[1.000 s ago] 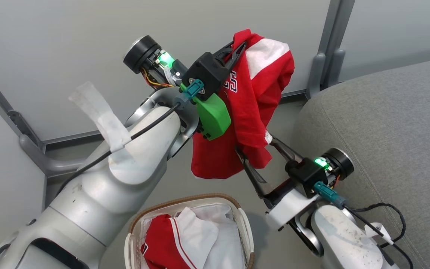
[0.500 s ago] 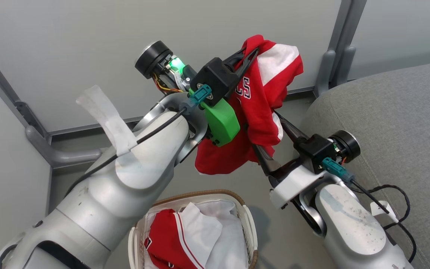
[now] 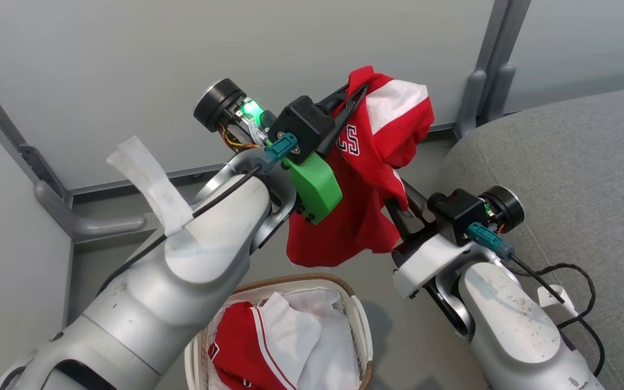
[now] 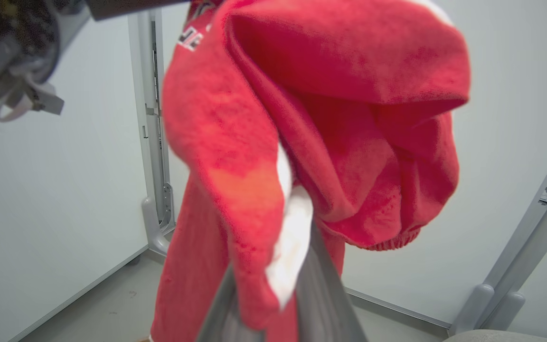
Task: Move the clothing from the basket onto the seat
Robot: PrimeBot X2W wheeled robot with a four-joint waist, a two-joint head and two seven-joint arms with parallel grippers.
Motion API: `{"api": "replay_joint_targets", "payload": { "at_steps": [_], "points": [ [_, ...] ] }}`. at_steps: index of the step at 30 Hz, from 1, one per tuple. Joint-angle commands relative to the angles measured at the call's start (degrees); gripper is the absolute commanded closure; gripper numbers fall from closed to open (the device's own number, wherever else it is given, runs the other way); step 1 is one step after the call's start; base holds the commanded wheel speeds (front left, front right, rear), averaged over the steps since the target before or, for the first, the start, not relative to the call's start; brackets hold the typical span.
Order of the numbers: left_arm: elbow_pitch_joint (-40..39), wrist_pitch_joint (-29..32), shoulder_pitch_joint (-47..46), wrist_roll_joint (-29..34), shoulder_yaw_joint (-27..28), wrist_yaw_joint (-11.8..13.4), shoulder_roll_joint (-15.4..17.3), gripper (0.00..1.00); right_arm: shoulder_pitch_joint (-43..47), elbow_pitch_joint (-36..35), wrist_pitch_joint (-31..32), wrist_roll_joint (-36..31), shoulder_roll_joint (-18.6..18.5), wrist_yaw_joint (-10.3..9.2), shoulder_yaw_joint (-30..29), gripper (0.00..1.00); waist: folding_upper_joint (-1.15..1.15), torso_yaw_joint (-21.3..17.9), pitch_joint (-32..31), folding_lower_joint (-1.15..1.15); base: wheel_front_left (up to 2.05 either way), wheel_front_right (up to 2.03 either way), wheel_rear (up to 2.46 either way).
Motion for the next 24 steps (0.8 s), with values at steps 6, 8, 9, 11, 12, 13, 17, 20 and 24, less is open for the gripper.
{"api": "replay_joint_targets", "payload": {
  "at_steps": [6,8,9,11,12,13,17,20,24],
  "points": [
    [0.9,-0.91,2.54,-2.12,0.95,0.48,0.95,1.0,-0.11,0.32,-0.26,-0.63,-0.22,-0.04,-1.27,1.0,0.0,-0.22,0.03,0.0,0.0,0.0,0.0],
    [1.22,-1.05,3.13,-2.64,1.13,0.56,1.14,1.0,-0.15,0.18,-0.26,-0.68,-0.21,-0.04,-1.62,1.0,0.0,-0.26,0.02,0.0,0.0,0.0,0.0],
    [1.49,-1.31,3.65,-3.13,1.36,0.68,1.22,0.98,-0.23,0.08,-0.26,-0.76,-0.21,-0.04,-1.86,1.0,0.0,-0.28,0.03,0.0,0.0,0.0,0.0],
    [2.04,-1.76,4.78,-3.93,1.88,0.96,1.38,0.56,-0.36,-0.12,-0.26,-1.03,-0.21,-0.04,-2.43,1.0,0.0,-0.31,0.05,0.0,0.0,0.0,0.0],
    [2.41,-2.16,5.44,-4.13,2.0,1.05,1.49,0.4,-0.43,-0.24,-0.26,-1.21,-0.21,-0.04,-2.78,1.0,0.0,-0.33,0.06,0.0,0.0,0.0,0.0],
    [2.72,-2.44,6.04,-4.53,2.2,1.05,1.48,0.02,-0.47,-0.28,-0.27,-1.29,-0.21,-0.04,-3.01,1.0,0.0,-0.34,0.08,0.0,0.0,0.0,0.0],
    [3.42,-4.17,9.33,-6.16,3.16,0.89,1.51,0.0,-0.55,-0.38,-0.26,-1.89,-0.21,-0.04,-4.3,1.0,0.0,-0.36,0.12,0.0,0.0,0.0,0.0],
    [3.61,-5.07,12.58,-6.77,3.87,0.95,1.42,0.0,-0.52,-0.39,-0.27,-2.39,-0.21,-0.04,-5.21,1.0,0.0,-0.42,0.12,0.0,0.0,0.0,0.0],
    [2.84,-5.44,17.16,-7.14,5.07,1.27,0.78,0.0,0.16,-0.35,-0.26,-3.22,-0.2,-0.04,-6.54,1.0,0.0,-0.5,0.17,0.0,0.0,0.0,0.0]
  ]
}}
